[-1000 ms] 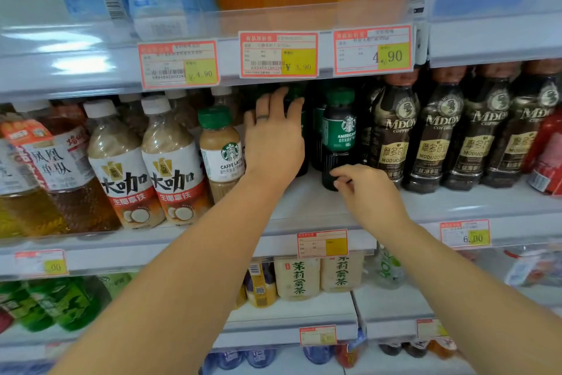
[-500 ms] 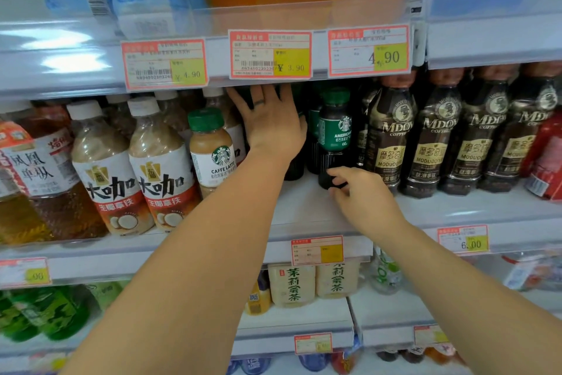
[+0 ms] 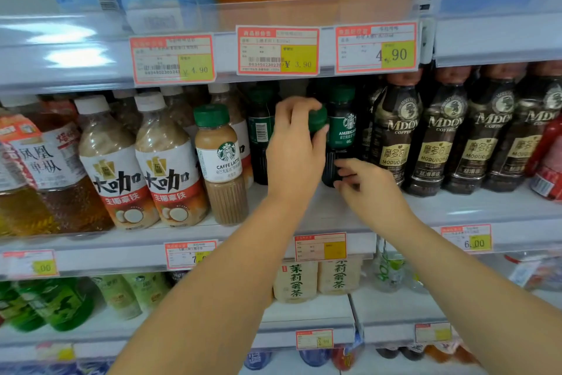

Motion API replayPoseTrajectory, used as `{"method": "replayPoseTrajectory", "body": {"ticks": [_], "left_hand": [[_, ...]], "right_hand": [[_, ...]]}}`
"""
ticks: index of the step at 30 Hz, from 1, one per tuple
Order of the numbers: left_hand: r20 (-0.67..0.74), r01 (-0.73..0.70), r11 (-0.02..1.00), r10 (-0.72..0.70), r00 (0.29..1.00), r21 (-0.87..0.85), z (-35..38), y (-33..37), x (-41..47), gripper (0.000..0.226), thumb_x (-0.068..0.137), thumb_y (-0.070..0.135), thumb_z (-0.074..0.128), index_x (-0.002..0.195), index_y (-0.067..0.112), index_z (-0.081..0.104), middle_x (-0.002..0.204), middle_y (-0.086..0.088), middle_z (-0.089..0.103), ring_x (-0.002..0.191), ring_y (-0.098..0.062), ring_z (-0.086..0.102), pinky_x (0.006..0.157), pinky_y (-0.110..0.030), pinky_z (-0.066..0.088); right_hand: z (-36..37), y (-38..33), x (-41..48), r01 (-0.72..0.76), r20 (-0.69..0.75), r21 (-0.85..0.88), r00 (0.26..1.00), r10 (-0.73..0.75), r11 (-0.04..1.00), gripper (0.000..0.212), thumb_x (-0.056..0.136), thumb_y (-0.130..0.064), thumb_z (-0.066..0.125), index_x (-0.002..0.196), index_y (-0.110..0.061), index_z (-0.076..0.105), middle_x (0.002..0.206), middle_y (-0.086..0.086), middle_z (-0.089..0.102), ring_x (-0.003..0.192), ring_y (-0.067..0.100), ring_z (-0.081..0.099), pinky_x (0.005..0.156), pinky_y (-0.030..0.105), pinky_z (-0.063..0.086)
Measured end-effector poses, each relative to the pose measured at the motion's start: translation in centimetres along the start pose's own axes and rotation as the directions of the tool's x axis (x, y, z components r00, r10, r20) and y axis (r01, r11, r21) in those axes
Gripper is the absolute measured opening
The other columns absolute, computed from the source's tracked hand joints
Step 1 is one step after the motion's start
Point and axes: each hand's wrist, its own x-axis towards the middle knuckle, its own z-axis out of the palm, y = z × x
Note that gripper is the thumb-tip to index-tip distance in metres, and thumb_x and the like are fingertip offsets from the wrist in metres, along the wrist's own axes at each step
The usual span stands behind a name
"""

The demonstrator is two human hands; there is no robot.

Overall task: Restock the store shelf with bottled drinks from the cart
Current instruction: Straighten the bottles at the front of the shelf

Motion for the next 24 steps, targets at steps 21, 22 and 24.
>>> {"method": "replayPoseTrajectory", "body": {"ticks": [21,22,24], "left_hand": [[0.192,0.765,0.637,-0.743,0.641,-0.090,0.9,-1.8,-1.1,0.085,0.086,0.020,0.061,0.147,0.012,0.002,0.150,-0.016,0.000,0.137,-0.038,0.013,0.112,-0.042,0.020],[0.188,0.766,0.635,-0.744,0.641,-0.101,1.1,-1.9,-1.0,0.085,0.086,0.017,0.061,0.147,0.011,0.003,0.149,-0.016,0.001,0.136,-0.038,0.016,0.112,-0.042,0.022],[0.185,0.750,0.650,-0.727,0.661,-0.125,1.2,-2.2,-0.7,0.082,0.085,0.012,0.060,0.146,0.008,0.007,0.146,-0.016,0.003,0.133,-0.036,0.023,0.109,-0.036,0.027]], "right_hand": [[-2.2,-0.8,-0.9,-0.031,-0.071,0.146,0.997,0.042,0.989,0.055,0.079,-0.039,0.069,0.127,-0.020,0.048,0.102,-0.013,0.055,0.094,0.007,0.051,0.073,0.017,0.038],[-2.2,-0.8,-0.9,-0.026,-0.070,0.139,0.997,0.036,0.990,0.055,0.079,-0.039,0.069,0.126,-0.020,0.049,0.101,-0.013,0.055,0.093,0.006,0.052,0.069,0.012,0.038],[-2.2,-0.7,-0.9,-0.021,-0.069,0.133,0.997,0.030,0.991,0.055,0.079,-0.039,0.069,0.126,-0.020,0.049,0.100,-0.014,0.055,0.092,0.005,0.052,0.062,0.001,0.037]]}}
